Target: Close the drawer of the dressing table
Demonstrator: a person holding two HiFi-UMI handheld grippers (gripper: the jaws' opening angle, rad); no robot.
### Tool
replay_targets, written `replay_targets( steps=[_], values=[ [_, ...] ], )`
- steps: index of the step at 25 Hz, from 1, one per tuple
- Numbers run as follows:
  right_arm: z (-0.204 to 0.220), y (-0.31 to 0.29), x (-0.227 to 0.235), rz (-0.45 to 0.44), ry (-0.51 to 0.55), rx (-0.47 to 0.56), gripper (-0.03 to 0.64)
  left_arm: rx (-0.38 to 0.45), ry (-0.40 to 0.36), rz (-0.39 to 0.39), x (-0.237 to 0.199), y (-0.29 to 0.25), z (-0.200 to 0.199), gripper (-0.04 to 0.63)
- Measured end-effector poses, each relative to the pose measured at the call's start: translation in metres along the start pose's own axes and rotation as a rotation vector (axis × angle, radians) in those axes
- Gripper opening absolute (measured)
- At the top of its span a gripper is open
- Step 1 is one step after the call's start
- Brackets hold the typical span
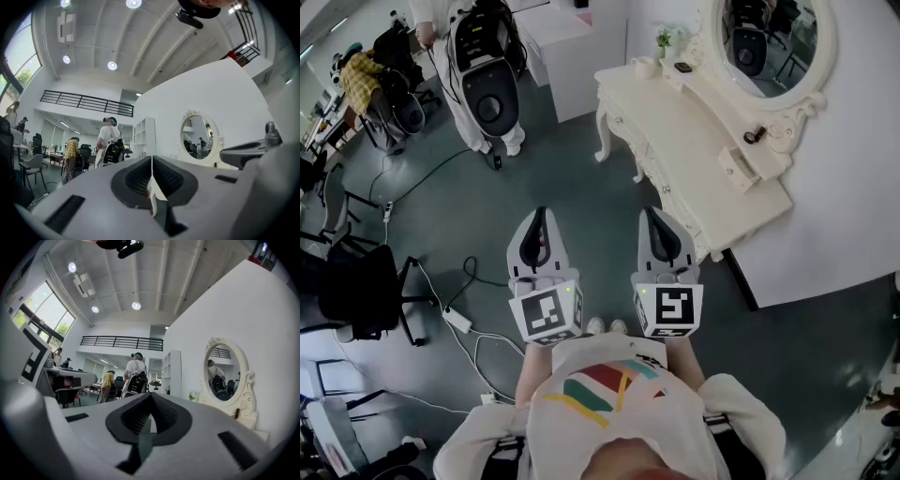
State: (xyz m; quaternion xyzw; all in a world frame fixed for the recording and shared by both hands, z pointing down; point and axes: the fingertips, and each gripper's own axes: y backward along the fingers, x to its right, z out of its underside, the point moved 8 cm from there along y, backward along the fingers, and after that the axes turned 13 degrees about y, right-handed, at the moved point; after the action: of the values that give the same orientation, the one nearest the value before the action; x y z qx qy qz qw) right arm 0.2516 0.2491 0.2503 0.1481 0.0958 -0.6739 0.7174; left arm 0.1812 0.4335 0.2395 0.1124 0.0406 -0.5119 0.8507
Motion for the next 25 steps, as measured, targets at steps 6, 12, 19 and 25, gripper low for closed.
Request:
replay_targets(
  steps=[6, 12, 19, 25],
  values=[
    [-0.003, -0.001, -0.007, -0.008, -0.023, 0.01, 0.0, -0.004, 0.0, -0.002, -0.006, 0.003, -0.004, 0.009],
    [0.001, -0.006, -0.002, -0.018, -0.013, 0.015, 0.0, -0.01, 0.009, -0.013, -0.006, -0.003, 0.0, 0.009],
    [0.009, -0.015, 0.012, -0.019, -0.075, 0.044, 0.0, -0.012, 0.002, -0.02, 0.004, -0.018, 0.004, 0.009],
    [0.019, -0.017, 0.012, -0.054, -0.066, 0.043, 0.0, -0.009, -0.009, -0.043, 0.002, -0.017, 0.012, 0.009]
  ],
)
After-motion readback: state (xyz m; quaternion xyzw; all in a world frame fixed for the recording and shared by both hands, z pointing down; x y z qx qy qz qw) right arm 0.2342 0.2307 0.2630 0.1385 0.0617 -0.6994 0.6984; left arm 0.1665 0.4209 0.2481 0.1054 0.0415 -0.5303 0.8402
